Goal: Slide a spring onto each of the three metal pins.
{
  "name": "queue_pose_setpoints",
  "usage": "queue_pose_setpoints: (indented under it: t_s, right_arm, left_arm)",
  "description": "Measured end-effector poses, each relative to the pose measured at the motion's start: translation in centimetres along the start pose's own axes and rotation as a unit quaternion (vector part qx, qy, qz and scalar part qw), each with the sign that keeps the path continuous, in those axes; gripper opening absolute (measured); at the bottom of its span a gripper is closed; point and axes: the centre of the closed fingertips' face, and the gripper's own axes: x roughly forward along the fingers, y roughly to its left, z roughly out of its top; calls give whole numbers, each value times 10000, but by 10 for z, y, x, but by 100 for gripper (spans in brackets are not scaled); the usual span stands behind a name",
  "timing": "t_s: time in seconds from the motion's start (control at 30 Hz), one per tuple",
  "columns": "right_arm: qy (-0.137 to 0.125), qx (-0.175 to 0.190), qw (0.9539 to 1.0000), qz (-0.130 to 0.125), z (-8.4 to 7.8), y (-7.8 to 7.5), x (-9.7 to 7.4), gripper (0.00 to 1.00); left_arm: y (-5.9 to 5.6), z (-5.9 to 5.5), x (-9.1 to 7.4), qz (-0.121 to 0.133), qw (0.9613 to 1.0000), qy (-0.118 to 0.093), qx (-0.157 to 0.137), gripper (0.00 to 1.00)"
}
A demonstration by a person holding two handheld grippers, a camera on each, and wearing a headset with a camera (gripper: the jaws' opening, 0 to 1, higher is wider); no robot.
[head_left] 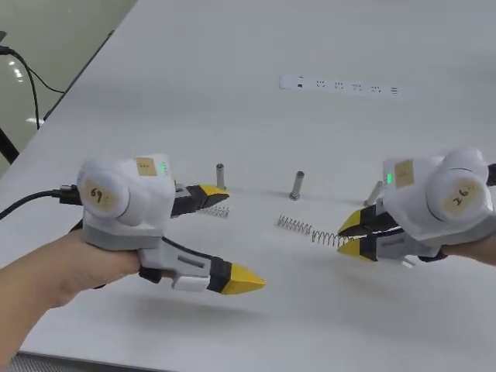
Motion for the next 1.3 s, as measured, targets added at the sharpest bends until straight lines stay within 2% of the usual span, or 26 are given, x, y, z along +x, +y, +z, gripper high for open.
queue_pose_setpoints:
  t_s: [0.2,0.3,0.37,0.53,0.73,0.97,1.07,1.3]
  right_arm:
    - [-162,-22,9999,52,12,3,2,8]
    - [-253,10,9997,58,19,3,1,8]
    - [-295,-23,9995,83,23,5,0,8]
    - [-299,-205,9993,98,28,9,-2,8]
    - [-326,-244,9991,100,32,9,-3,8]
    - [-343,-269,9989,147,33,12,-3,8]
    - [-319,-335,9988,165,32,13,-3,7]
    - [-354,-370,9986,156,34,13,-5,8]
  left_arm:
    - [-15,7,19,-354,9992,-80,161,69]
    - [-16,10,25,-381,9988,-190,227,60]
    - [-17,15,29,-492,9982,-324,65,53]
    - [-19,23,32,-617,9967,-524,11,42]
    - [-23,23,37,-715,9962,-480,125,35]
    - [-22,26,42,-769,9953,-547,211,25]
    - [-26,25,43,-849,9947,-531,243,19]
    - [-27,27,44,-880,9940,-585,280,13]
